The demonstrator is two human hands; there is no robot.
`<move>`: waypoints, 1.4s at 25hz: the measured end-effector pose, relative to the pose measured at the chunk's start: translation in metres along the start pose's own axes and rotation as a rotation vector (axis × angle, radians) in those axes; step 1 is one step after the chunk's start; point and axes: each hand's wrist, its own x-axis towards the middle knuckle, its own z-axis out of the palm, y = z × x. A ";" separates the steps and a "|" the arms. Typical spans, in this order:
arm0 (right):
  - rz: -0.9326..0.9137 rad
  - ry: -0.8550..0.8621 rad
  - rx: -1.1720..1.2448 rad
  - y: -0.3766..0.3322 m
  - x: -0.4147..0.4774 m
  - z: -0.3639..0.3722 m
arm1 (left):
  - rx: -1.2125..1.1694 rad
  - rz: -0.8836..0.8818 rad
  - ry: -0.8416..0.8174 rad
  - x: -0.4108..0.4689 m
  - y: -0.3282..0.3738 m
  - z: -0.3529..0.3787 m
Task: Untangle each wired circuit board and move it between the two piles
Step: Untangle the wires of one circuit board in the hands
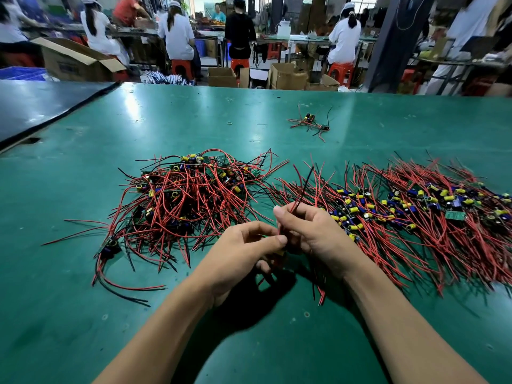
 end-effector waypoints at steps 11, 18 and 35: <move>0.045 -0.054 -0.006 0.002 0.000 0.002 | -0.047 0.036 0.104 -0.001 -0.002 0.006; 0.044 -0.059 -0.133 0.008 -0.001 0.006 | -0.103 -0.008 0.099 -0.001 0.002 0.004; 0.110 0.015 0.140 -0.005 0.002 0.006 | 0.083 0.023 -0.006 0.001 -0.003 0.001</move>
